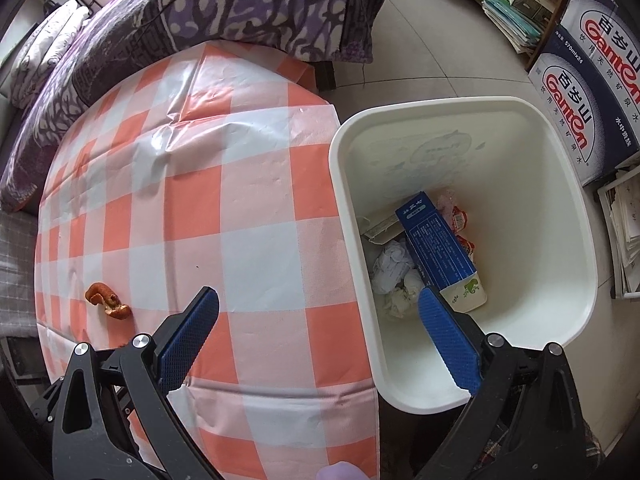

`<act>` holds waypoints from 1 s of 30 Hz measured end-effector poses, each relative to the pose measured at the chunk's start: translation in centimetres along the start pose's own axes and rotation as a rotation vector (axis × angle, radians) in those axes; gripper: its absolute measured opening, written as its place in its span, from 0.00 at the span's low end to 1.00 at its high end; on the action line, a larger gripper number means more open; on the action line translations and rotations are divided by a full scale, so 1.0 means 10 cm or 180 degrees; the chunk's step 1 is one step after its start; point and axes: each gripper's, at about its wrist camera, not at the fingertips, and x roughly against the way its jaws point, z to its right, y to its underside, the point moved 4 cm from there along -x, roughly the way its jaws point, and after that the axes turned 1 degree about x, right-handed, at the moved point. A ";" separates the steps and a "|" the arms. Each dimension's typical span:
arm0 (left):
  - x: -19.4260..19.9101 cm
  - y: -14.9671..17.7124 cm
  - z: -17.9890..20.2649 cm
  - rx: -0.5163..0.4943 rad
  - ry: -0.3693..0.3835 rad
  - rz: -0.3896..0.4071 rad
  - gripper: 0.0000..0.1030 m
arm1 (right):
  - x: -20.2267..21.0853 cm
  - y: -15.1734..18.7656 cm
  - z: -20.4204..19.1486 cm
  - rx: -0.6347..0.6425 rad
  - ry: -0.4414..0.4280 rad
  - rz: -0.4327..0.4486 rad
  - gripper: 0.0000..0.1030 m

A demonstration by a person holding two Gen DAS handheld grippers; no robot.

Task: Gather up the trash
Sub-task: 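Grasp an orange peel with the left tool while the right tool grasps another peel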

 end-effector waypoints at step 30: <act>0.43 0.35 -1.65 0.1405 -0.0065 0.0205 0.21 | -0.37 0.56 -2.01 0.2129 -0.0321 0.0285 0.64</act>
